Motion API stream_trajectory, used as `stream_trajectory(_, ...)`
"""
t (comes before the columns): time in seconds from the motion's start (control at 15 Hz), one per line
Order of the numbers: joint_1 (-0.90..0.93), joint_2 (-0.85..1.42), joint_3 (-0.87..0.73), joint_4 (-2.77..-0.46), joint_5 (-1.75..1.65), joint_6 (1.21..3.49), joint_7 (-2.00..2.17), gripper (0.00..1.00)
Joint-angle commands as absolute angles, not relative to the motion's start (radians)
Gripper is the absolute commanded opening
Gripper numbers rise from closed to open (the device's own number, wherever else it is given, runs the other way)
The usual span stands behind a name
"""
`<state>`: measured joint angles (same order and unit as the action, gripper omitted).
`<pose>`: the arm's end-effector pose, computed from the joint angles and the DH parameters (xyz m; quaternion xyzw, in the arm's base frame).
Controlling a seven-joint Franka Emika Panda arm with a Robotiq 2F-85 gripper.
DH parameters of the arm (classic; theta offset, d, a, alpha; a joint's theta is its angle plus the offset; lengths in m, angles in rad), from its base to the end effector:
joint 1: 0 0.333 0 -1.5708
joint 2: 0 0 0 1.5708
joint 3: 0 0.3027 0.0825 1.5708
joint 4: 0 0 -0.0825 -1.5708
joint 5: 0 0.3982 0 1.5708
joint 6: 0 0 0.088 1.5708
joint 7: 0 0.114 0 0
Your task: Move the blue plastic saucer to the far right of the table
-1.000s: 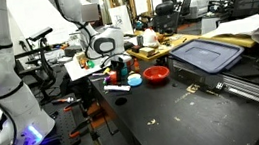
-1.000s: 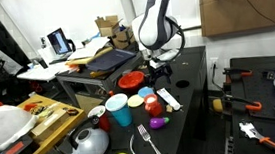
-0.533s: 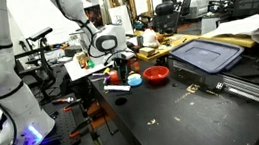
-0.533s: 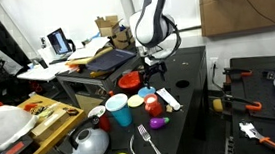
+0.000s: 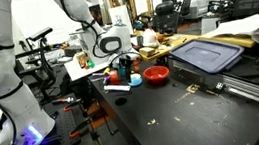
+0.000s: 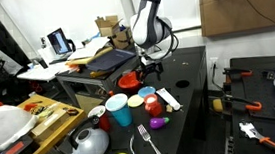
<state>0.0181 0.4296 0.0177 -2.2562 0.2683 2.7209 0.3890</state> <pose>0.5412 0.0110 0.1412 -0.9537 0.2941 -0.0039 0.0626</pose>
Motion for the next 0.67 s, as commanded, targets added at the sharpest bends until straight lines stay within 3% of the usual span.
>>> stream_trajectory(0.0,-0.071,0.49,0.074,-2.213,0.391,2.744,0.262,1.0)
stream_trajectory(0.6,-0.264,0.613,0.227,-2.111,0.581,2.749,-0.041,1.0)
